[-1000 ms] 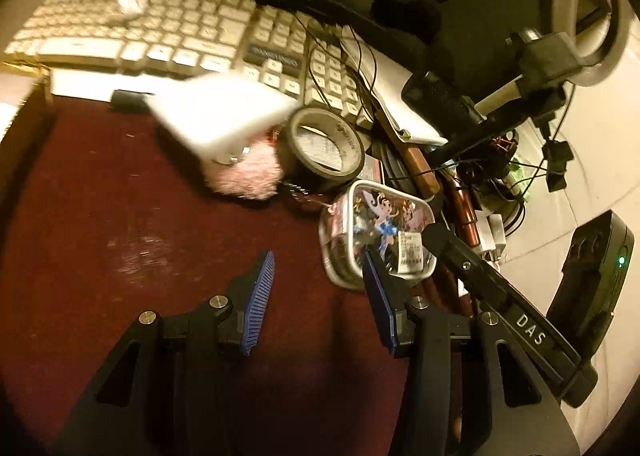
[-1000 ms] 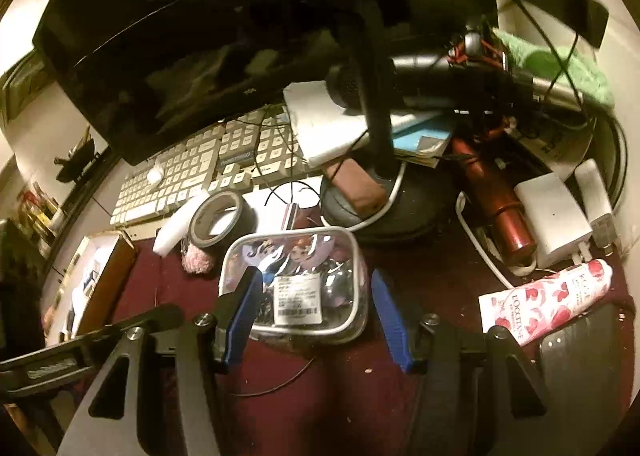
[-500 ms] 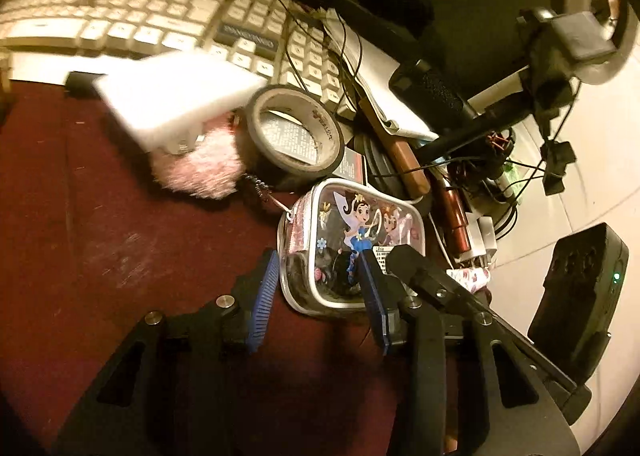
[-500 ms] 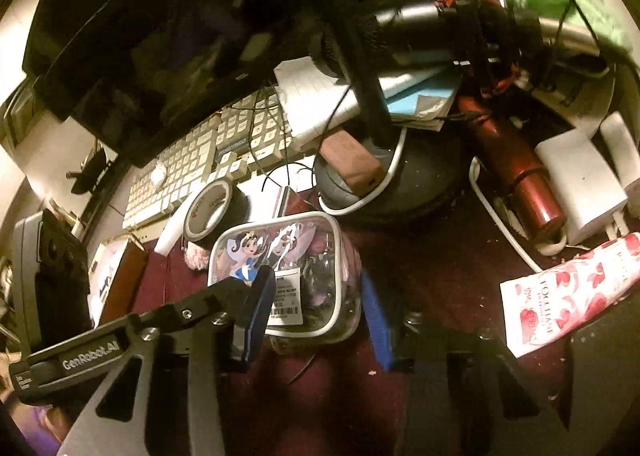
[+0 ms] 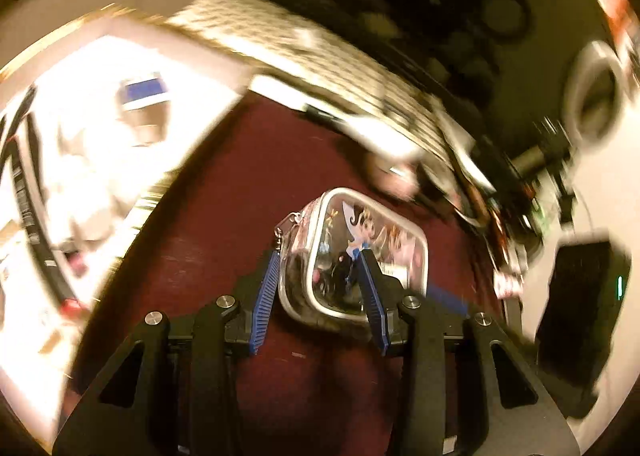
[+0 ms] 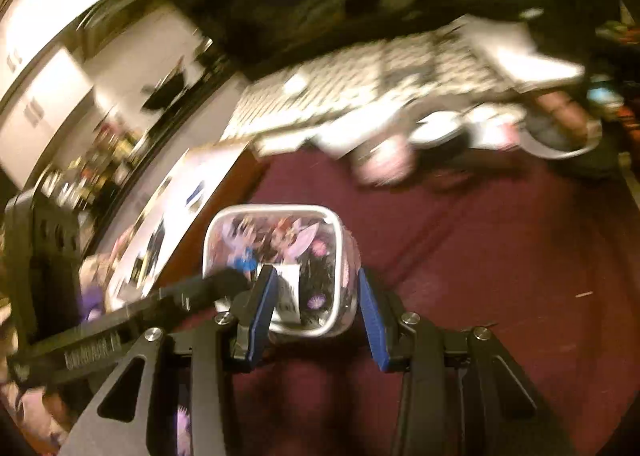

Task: Organize objects
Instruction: 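Lift the plastic box with both tools and carry it over the tray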

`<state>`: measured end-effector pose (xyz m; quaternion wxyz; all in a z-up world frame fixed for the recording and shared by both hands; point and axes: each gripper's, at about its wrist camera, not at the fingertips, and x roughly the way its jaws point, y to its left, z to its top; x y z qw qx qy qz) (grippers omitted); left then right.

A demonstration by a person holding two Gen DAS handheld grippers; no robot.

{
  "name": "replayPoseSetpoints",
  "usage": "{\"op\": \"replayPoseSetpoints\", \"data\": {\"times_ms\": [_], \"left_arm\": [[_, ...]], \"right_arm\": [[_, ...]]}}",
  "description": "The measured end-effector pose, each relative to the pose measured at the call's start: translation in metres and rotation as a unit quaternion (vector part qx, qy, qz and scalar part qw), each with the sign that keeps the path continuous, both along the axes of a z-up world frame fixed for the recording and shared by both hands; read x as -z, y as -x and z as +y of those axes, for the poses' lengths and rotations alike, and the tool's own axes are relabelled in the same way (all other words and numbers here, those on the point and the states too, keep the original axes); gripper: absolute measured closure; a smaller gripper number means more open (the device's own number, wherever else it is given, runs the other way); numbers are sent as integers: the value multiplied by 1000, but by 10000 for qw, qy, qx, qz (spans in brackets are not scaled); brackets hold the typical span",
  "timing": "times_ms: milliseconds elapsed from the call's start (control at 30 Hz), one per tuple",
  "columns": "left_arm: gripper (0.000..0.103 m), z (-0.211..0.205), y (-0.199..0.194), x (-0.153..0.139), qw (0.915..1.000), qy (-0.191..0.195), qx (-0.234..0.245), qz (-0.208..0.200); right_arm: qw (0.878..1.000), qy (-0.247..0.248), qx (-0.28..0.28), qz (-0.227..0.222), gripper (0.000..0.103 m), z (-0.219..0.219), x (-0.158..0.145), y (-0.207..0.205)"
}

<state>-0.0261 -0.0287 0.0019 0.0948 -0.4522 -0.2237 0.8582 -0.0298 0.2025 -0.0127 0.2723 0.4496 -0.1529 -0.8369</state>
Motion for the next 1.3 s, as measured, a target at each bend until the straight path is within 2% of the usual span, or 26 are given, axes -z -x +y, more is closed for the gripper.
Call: {"op": "replayPoseSetpoints", "data": {"times_ms": [167, 233, 400, 533, 600, 667, 767, 833, 1000, 1133, 1300], "left_arm": [[63, -16, 12, 0, 9998, -4, -162, 89], [59, -14, 9, -3, 9998, 31, -105, 138], [57, -9, -2, -1, 9995, 293, -4, -75], [57, -11, -19, 2, 9997, 55, -134, -219], [57, -4, -23, 11, 9989, -69, 82, -453], [57, 0, -24, 18, 9977, -228, 174, -619], [57, -3, -23, 17, 9978, -366, 35, -543], [57, -7, -21, 18, 9972, -544, -60, -517], [57, -9, -17, 17, 9970, -601, -120, -469], [57, -8, -20, 19, 9967, -625, -75, -507], [57, -6, -21, 20, 9973, -587, -65, -447]], "right_arm": [[9982, -12, -585, -119, 60, -30, 6, -12], [9976, -99, -686, -63, 60, -29, 4, -14], [9980, -159, -542, 288, 59, -11, -11, -11], [9987, 21, -375, 346, 58, -3, -19, 10], [9987, 69, -337, 364, 58, -6, -19, 21], [9989, 186, -356, 232, 58, -12, -14, 35], [9977, 467, -452, -167, 58, -21, -2, 50], [9972, 434, -505, -351, 58, -26, 6, 54], [9967, 251, -677, -375, 64, -33, 11, 43], [9966, 306, -598, -481, 72, -22, 15, 33], [9946, 600, -546, -650, 74, -11, 22, 34]]}}
